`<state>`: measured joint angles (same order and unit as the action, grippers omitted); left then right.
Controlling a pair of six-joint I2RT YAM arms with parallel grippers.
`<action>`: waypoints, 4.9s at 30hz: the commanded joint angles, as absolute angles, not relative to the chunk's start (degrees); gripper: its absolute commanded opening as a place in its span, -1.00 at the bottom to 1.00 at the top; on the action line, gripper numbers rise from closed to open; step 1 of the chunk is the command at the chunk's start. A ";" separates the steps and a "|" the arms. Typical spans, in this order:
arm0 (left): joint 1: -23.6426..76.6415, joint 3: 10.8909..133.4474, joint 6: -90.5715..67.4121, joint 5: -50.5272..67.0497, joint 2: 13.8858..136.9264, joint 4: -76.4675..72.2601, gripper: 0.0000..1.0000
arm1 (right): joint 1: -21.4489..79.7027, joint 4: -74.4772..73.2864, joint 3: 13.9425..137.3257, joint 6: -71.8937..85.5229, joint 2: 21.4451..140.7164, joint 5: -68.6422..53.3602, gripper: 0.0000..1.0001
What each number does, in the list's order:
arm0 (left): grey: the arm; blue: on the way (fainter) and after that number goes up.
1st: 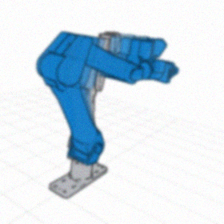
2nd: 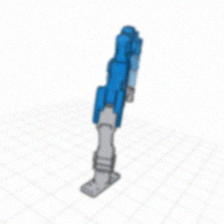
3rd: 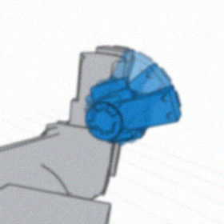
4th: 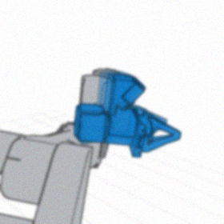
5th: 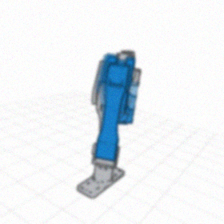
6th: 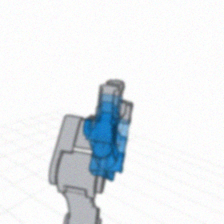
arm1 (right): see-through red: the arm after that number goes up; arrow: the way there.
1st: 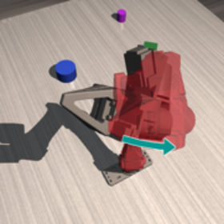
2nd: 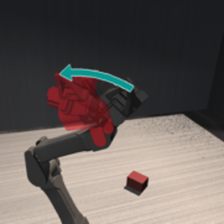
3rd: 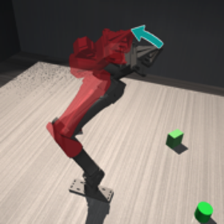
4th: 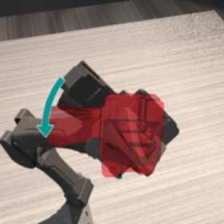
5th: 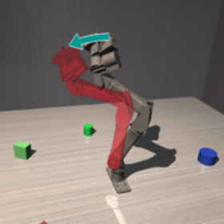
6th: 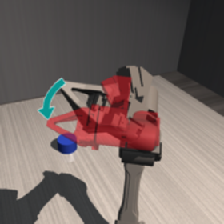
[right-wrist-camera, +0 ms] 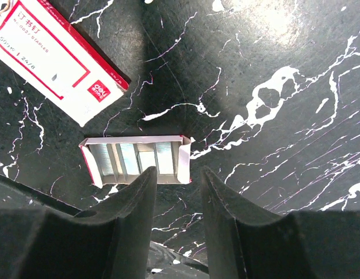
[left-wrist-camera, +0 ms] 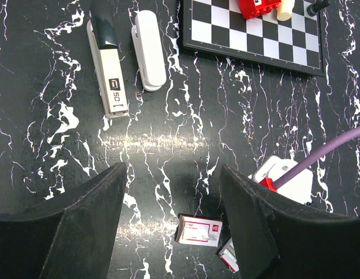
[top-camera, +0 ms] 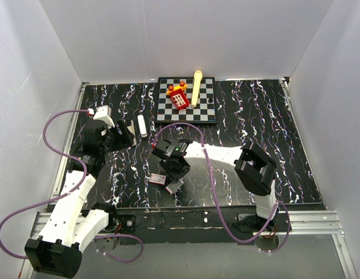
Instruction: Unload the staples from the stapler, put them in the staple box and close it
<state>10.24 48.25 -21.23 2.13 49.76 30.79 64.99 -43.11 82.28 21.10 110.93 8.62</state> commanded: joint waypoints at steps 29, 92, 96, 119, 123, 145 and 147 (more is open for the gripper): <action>9.93 47.55 -20.92 2.46 48.34 29.62 0.35 | 65.39 -42.27 86.22 22.76 113.38 7.29 -0.09; 9.93 47.46 -20.92 2.64 48.43 29.62 0.40 | 64.78 -42.80 83.76 23.64 114.79 7.82 -0.15; 9.93 47.55 -20.92 2.64 48.51 29.62 0.40 | 64.78 -42.98 83.76 23.73 114.79 7.73 -0.22; 9.93 47.64 -21.01 2.99 48.87 29.53 0.40 | 64.78 -43.68 83.32 23.82 111.28 9.75 -0.15; 9.93 47.55 -21.01 2.90 48.87 29.53 0.40 | 64.78 -43.86 82.97 23.99 109.17 10.72 -0.15; 9.93 47.55 -20.92 2.99 48.87 29.53 0.41 | 63.46 -42.10 80.51 24.35 109.16 8.70 -0.23; 9.93 47.55 -20.92 2.99 48.96 29.62 0.40 | 63.46 -42.19 80.59 24.17 109.69 8.44 -0.23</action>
